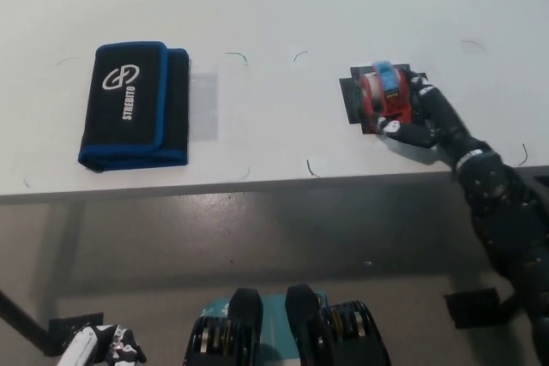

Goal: Use the right hand to move the tape on the right hand side to the notebook on the left hand side

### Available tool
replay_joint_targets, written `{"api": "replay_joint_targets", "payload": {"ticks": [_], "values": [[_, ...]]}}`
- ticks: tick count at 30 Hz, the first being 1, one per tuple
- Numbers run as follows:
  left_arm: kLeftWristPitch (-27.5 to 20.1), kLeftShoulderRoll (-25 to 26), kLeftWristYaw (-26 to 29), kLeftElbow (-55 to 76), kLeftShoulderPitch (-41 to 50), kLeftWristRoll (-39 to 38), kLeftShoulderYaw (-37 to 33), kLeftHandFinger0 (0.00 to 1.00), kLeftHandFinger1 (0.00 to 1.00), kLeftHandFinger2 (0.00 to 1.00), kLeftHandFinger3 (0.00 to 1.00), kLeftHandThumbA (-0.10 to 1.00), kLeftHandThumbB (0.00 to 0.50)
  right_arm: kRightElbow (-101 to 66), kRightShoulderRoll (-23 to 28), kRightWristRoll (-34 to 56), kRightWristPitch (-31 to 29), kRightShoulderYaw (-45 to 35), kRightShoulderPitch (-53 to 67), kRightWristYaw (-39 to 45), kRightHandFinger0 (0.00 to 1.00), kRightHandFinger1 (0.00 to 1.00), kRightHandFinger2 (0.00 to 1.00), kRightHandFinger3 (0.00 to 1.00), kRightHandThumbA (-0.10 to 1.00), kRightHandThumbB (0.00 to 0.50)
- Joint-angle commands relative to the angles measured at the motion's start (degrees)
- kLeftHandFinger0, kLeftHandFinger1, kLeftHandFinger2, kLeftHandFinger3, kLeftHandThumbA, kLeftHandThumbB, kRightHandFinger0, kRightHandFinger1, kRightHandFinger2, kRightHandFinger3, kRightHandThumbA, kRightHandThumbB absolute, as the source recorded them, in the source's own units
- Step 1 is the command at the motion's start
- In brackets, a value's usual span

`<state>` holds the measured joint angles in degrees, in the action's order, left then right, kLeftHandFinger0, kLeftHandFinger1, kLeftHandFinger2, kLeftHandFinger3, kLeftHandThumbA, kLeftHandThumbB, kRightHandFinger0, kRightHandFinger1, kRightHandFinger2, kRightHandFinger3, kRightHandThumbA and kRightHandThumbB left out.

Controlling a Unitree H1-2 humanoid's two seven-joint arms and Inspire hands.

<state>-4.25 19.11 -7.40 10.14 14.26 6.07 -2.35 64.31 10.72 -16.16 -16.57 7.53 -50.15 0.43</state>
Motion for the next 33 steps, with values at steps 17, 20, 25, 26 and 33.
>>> {"api": "replay_joint_targets", "payload": {"ticks": [17,20,25,26,33], "values": [[-0.8,1.2,-0.9,2.3,-0.3,-0.5,0.9,0.28,0.22,0.26,0.41,0.19,0.013,3.9,-9.7,1.6,-7.1,1.3,-6.0,-1.2,1.0,1.0,1.0,1.0,0.82,0.347],[-0.2,1.2,-1.0,2.8,-0.3,-0.2,0.9,0.29,0.22,0.26,0.41,0.18,0.008,5.2,-11.8,0.9,-8.5,2.2,-7.2,-2.4,1.0,1.0,1.0,1.0,0.86,0.357],[-0.5,0.9,-0.8,2.9,0.0,0.1,0.6,0.28,0.21,0.25,0.4,0.18,0.009,6.1,-14.3,1.7,-9.8,2.0,-8.2,-1.9,1.0,1.0,1.0,1.0,0.89,0.403],[-0.7,1.0,-0.8,2.8,-0.1,0.4,0.5,0.28,0.21,0.25,0.4,0.19,0.007,6.2,-15.6,2.2,-10.3,1.9,-8.7,-1.6,1.0,1.0,1.0,1.0,0.87,0.396],[-0.4,1.4,-1.1,3.4,-0.5,0.1,0.7,0.27,0.21,0.25,0.4,0.2,0.006,5.1,-18.5,2.4,-10.3,2.1,-9.7,-0.9,1.0,1.0,1.0,1.0,0.84,0.39]]}}
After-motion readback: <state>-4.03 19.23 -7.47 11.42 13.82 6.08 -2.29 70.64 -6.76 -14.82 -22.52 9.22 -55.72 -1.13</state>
